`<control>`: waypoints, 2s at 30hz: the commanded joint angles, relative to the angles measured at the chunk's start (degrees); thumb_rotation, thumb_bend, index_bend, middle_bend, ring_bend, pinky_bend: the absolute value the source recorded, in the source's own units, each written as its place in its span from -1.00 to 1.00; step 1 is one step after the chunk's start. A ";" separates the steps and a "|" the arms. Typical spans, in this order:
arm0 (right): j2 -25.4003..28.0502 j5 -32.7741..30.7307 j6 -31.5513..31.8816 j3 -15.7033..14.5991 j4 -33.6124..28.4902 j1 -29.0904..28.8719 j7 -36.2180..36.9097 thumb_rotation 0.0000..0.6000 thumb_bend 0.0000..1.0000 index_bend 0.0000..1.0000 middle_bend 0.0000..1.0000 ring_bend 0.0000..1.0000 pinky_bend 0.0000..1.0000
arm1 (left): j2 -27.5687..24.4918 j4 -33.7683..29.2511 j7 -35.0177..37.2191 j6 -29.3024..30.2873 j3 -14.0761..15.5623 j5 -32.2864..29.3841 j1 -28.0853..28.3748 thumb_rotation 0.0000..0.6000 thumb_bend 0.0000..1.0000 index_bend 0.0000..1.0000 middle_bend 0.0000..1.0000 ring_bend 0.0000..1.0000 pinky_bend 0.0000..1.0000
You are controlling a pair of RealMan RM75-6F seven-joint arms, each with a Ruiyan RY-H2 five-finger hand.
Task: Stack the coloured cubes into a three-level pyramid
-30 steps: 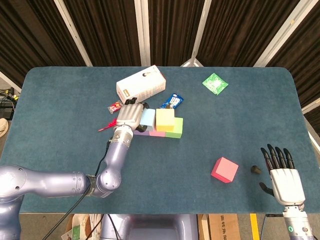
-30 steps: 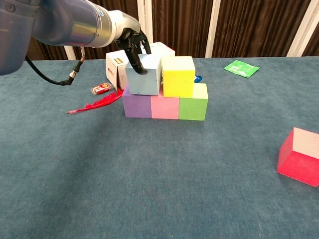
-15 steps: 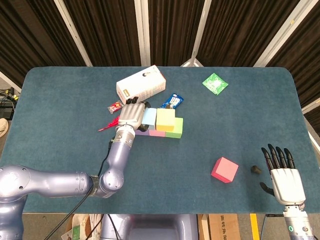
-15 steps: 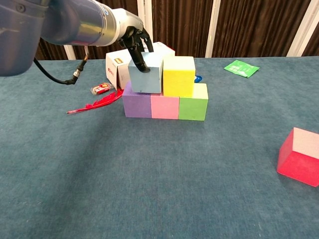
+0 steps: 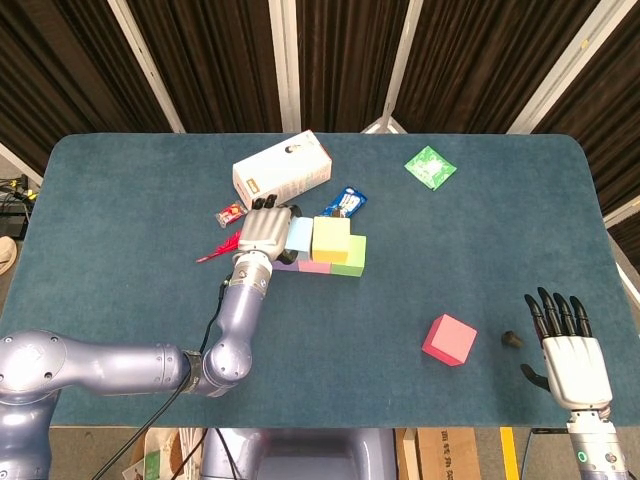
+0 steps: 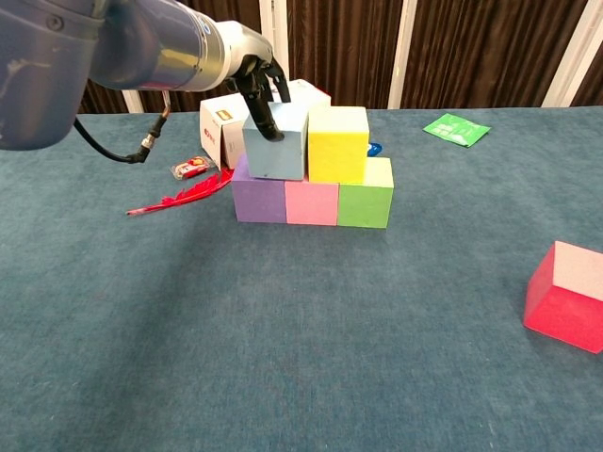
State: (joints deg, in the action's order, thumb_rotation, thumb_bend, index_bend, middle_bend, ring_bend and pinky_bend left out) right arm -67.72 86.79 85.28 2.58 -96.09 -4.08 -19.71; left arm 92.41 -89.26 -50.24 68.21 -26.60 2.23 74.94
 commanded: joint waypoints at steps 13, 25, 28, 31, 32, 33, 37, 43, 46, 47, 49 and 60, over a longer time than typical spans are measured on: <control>-0.03 -0.35 -0.01 0.15 0.04 0.03 0.17 1.00 -0.82 -1.00 -1.00 -1.00 -1.00 | 0.99 0.87 -1.20 1.58 -0.43 0.25 0.43 1.00 -0.21 -0.51 -0.60 -1.00 -1.00; -0.07 -0.65 -0.10 0.21 -0.03 0.03 -0.02 1.00 -0.82 -1.00 -1.00 -1.00 -1.00 | 1.51 1.00 -1.81 1.42 -0.96 0.30 0.33 1.00 -0.22 -0.54 -0.61 -1.00 -1.00; -0.12 -0.71 -0.15 0.22 -0.03 0.01 -0.06 1.00 -0.82 -1.00 -1.00 -1.00 -1.00 | 1.62 1.05 -2.05 1.64 -1.02 0.32 0.37 1.00 -0.22 -0.54 -0.62 -1.00 -1.00; -0.09 -0.80 -0.14 0.28 -0.03 0.01 -0.03 1.00 -0.82 -1.00 -1.00 -1.00 -1.00 | 1.77 1.13 -2.09 1.78 -1.16 0.31 0.31 1.00 -0.22 -0.55 -0.63 -1.00 -1.00; -0.08 -0.84 -0.12 0.29 -0.04 0.02 -0.02 1.00 -0.82 -1.00 -1.00 -1.00 -1.00 | 1.82 1.16 -2.18 1.85 -1.14 0.28 0.29 1.00 -0.22 -0.56 -0.64 -1.00 -1.00; -0.06 -0.83 -0.09 0.29 -0.11 0.04 -0.01 1.00 -0.82 -1.00 -1.00 -1.00 -1.00 | 1.87 1.21 -2.27 1.87 -1.15 0.22 0.28 1.00 -0.22 -0.56 -0.65 -1.00 -1.00; -0.03 -0.93 -0.07 0.32 -0.13 0.06 -0.06 1.00 -0.82 -1.00 -1.00 -1.00 -1.00 | 2.04 1.28 -2.61 1.97 -1.20 0.12 0.28 1.00 -0.22 -0.59 -0.67 -1.00 -1.00; -0.10 -1.10 -0.10 0.41 -0.12 0.03 -0.10 1.00 -0.82 -1.00 -1.00 -1.00 -1.00 | 2.24 1.31 -2.98 2.01 -1.37 -0.03 0.24 1.00 -0.22 -0.61 -0.71 -1.00 -1.00; -0.09 -1.18 -0.11 0.42 -0.13 0.04 -0.12 1.00 -0.82 -1.00 -1.00 -1.00 -1.00 | 2.31 1.30 -3.05 2.03 -1.36 0.07 0.20 1.00 -0.22 -0.62 -0.75 -1.00 -1.00; -0.05 -1.19 -0.09 0.44 -0.16 0.05 -0.10 1.00 -0.82 -1.00 -1.00 -1.00 -1.00 | 2.29 1.19 -3.15 1.98 -1.37 -0.03 0.17 1.00 -0.22 -0.62 -0.77 -1.00 -1.00; -0.04 -1.25 -0.04 0.48 -0.16 0.07 -0.08 1.00 -0.82 -1.00 -1.00 -1.00 -1.00 | 2.15 0.89 -3.35 1.90 -1.47 -0.25 0.12 1.00 -0.23 -0.67 -0.86 -1.00 -1.00; -0.25 -3.10 -0.78 0.81 -0.23 0.09 -0.37 1.00 -0.82 -1.00 -1.00 -1.00 -1.00 | -4.14 -8.49 -0.41 2.47 -5.12 2.92 -1.95 1.00 -0.24 -0.88 -1.00 -1.00 -1.00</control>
State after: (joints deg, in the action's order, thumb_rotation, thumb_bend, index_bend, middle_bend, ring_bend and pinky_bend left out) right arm -67.88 84.06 84.74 3.29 -96.22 -3.99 -19.96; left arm 90.54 -94.76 -51.92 70.04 -30.21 3.89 73.83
